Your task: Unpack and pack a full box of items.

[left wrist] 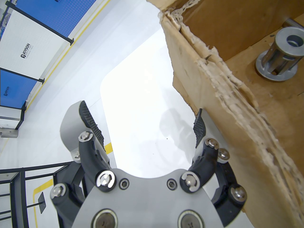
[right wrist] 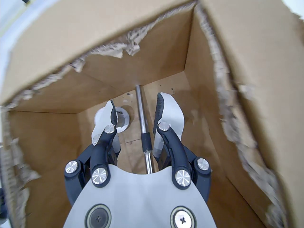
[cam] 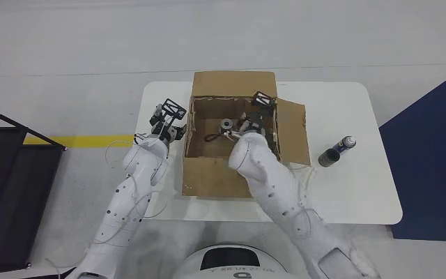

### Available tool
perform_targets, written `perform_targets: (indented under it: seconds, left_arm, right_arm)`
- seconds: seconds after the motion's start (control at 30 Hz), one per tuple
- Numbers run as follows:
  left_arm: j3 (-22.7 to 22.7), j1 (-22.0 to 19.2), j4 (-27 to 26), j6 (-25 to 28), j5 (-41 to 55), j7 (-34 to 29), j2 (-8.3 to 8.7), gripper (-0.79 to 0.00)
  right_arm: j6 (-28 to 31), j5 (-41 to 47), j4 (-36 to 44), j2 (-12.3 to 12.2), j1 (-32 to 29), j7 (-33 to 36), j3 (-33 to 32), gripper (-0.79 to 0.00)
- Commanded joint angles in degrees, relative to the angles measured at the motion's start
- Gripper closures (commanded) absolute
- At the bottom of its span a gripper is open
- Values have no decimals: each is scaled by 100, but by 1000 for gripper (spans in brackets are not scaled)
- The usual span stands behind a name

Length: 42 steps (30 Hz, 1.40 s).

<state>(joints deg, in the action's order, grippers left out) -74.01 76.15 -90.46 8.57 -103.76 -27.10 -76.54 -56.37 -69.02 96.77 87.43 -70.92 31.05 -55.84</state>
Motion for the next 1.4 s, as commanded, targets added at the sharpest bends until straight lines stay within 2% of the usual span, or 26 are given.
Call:
perform_targets:
  seconds: [0.0, 0.13, 0.23, 0.37, 0.47, 0.57, 0.73, 0.97, 1.03, 1.37]
  left_arm:
    - [0, 0, 0, 0, 0, 0, 0, -785]
    - [0, 0, 0, 0, 0, 0, 0, -785]
    - [0, 0, 0, 0, 0, 0, 0, -785]
    - [0, 0, 0, 0, 0, 0, 0, -785]
    - [0, 0, 0, 0, 0, 0, 0, -785]
    - [0, 0, 0, 0, 0, 0, 0, -785]
    - [0, 0, 0, 0, 0, 0, 0, -785]
    - [0, 0, 0, 0, 0, 0, 0, -785]
    - [0, 0, 0, 0, 0, 0, 0, -785]
    - [0, 0, 0, 0, 0, 0, 0, -785]
  right_arm:
    - [207, -181, 1083, -98, -696, -94, -228, -308]
    - [510, -358, 2628, -251, -1935, -380, -818, -308]
    - [535, -199, 3321, -309, -2710, -640, -1374, -320]
    - [542, 317, 3676, -333, -3485, -910, -2147, -339]
    - [500, 493, 3475, -355, -3884, -795, -2639, -342]
    - [261, 438, 3079, -373, -3858, -453, -2974, -332]
    - [-1, 531, 2543, -385, -3464, -18, -3367, -326]
    - [117, 891, 1807, -407, -2820, 247, -3822, -308]
    - [132, 924, 1686, -412, -2647, 317, -3847, -320]
    - [62, 288, 1282, -476, -2197, 873, -3684, -256]
